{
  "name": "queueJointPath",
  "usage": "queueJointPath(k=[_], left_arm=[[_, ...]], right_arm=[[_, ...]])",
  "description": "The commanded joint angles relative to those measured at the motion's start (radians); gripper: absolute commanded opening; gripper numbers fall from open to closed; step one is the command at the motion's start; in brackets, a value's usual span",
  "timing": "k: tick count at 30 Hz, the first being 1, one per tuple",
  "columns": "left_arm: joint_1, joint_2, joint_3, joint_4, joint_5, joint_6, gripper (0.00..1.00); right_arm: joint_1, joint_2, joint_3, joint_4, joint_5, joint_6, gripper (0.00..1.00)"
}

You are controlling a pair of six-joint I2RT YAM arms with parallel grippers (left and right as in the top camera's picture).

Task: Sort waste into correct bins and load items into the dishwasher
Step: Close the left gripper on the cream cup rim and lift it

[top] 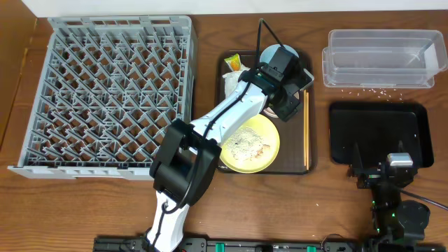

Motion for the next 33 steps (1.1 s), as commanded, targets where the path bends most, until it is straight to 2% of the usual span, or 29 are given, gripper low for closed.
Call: queueJointPath(k=[1, 20, 25, 30, 33], left_arm=[[0.000, 0.018, -0.007, 0.002, 0.005, -0.012, 0.67], [0.001, 0.043, -0.007, 0.032, 0.000, -0.027, 0.48], [0.001, 0.043, -0.007, 0.033, -0.007, -0.027, 0.40], [0.001, 0.043, -0.007, 0.033, -0.007, -0.031, 0.25], [0.001, 0.043, -0.007, 0.037, -0.007, -0.036, 0.21]], right_arm=[[-0.009, -0.006, -0.001, -0.004, -0.004, -0.015, 0.99], [-0.008, -0.006, -0.001, -0.004, -0.004, -0.015, 0.99], [-0.009, -0.006, -0.001, -0.004, -0.004, -0.015, 0.99], [-0.008, -0.006, -0.001, -0.004, -0.004, -0.015, 0.99], [-0.009, -0.006, -0.001, -0.004, -0.004, -0.015, 0.99]])
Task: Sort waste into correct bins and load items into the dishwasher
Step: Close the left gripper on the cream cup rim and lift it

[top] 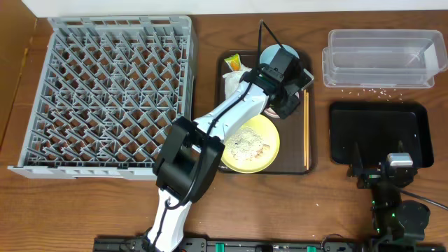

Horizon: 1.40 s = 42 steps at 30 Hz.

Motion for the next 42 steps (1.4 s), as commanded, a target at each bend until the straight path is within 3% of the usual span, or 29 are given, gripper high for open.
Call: queueJointPath(k=[1, 4, 29, 42], left_arm=[[0.001, 0.014, -0.007, 0.005, -0.006, -0.008, 0.20], [0.001, 0.014, -0.007, 0.014, -0.006, -0.046, 0.08], [0.026, -0.017, -0.006, 0.020, 0.003, -0.219, 0.08], [0.078, -0.045, -0.006, 0.033, 0.213, -0.236, 0.07]], right_arm=[[-0.008, -0.006, -0.001, -0.004, -0.004, -0.015, 0.99], [-0.008, -0.006, -0.001, -0.004, -0.004, -0.015, 0.99], [-0.008, -0.006, -0.001, -0.004, -0.004, -0.015, 0.99], [-0.008, -0.006, -0.001, -0.004, -0.004, -0.015, 0.99]])
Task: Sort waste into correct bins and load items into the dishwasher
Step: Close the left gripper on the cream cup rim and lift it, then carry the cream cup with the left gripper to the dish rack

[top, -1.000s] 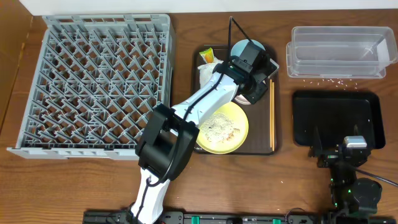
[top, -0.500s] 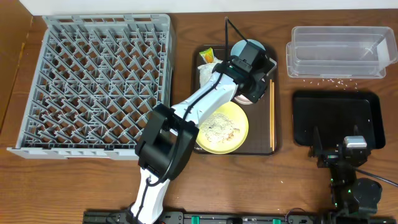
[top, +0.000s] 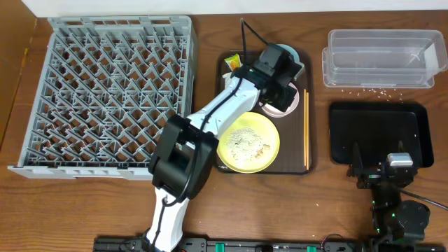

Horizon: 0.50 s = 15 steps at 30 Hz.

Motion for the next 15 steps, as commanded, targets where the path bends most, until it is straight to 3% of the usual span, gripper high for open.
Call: queueJointPath(k=[1, 15], left_arm=[[0.023, -0.044, -0.006, 0.008, 0.073, -0.021, 0.08], [0.048, -0.150, -0.006, 0.018, 0.076, -0.069, 0.08]], right_arm=[[-0.008, -0.006, -0.001, -0.004, -0.004, -0.015, 0.99], [-0.009, -0.006, -0.001, -0.004, -0.004, -0.015, 0.99]])
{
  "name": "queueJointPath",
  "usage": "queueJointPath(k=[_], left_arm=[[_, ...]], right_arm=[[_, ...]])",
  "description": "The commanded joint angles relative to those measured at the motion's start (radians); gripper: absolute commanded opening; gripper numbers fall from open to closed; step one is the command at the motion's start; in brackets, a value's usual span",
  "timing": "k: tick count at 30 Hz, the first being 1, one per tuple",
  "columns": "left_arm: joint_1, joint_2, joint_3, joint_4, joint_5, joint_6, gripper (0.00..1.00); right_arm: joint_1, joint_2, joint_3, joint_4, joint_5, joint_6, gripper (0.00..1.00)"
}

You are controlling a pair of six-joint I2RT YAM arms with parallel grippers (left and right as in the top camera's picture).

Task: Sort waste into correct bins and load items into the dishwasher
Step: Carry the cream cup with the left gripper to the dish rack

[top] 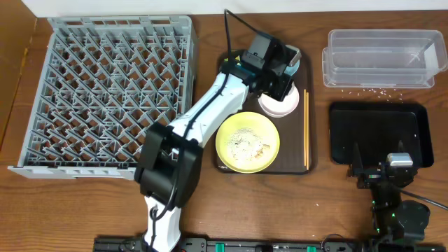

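Observation:
On the dark brown tray (227, 162) lie a yellow plate (246, 142) with food scraps, a white bowl (278, 105) behind it and a pair of chopsticks (306, 129) along the right rim. A blue-grey bowl (294, 60) shows at the tray's far end. My left gripper (278, 70) hangs over that far end, between the white bowl and the blue-grey bowl, its jaws hidden under its own body. The grey dish rack (112, 91) stands to the left. My right gripper (388, 168) rests at the near edge of the black bin (378, 129).
A clear plastic bin (381, 59) stands at the back right, with crumbs scattered in front of it. A yellow wrapper (228, 64) peeks out beside my left arm at the tray's far left corner.
My left gripper has moved away from me and slightly left, off the white bowl, which now shows almost whole. The right arm has not moved.
My left gripper first hung low over the white bowl at the tray's right side, covering it. It stayed there, then stood a little farther back with the bowl's rim showing. Now it is over the tray's far end by the blue-grey bowl.

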Motion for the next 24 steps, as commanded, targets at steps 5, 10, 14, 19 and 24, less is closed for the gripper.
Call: queueJointPath(k=[5, 10, 14, 19, 24], left_arm=[[0.059, -0.103, -0.006, 0.001, 0.024, -0.112, 0.08], [0.195, -0.180, -0.006, -0.002, 0.153, -0.152, 0.08], [0.339, -0.201, -0.006, -0.002, 0.264, -0.196, 0.07], [0.525, -0.183, -0.006, -0.005, 0.398, -0.272, 0.08], [0.697, -0.171, -0.006, -0.002, 0.532, -0.307, 0.07]], right_arm=[[-0.009, -0.006, -0.001, -0.005, -0.004, -0.015, 0.99], [-0.008, -0.006, -0.001, -0.005, -0.004, -0.015, 0.99], [-0.009, -0.006, -0.001, -0.005, -0.004, -0.015, 0.99], [-0.008, -0.006, -0.001, -0.005, -0.004, -0.015, 0.99], [-0.008, -0.006, -0.001, -0.005, -0.004, -0.015, 0.99]])
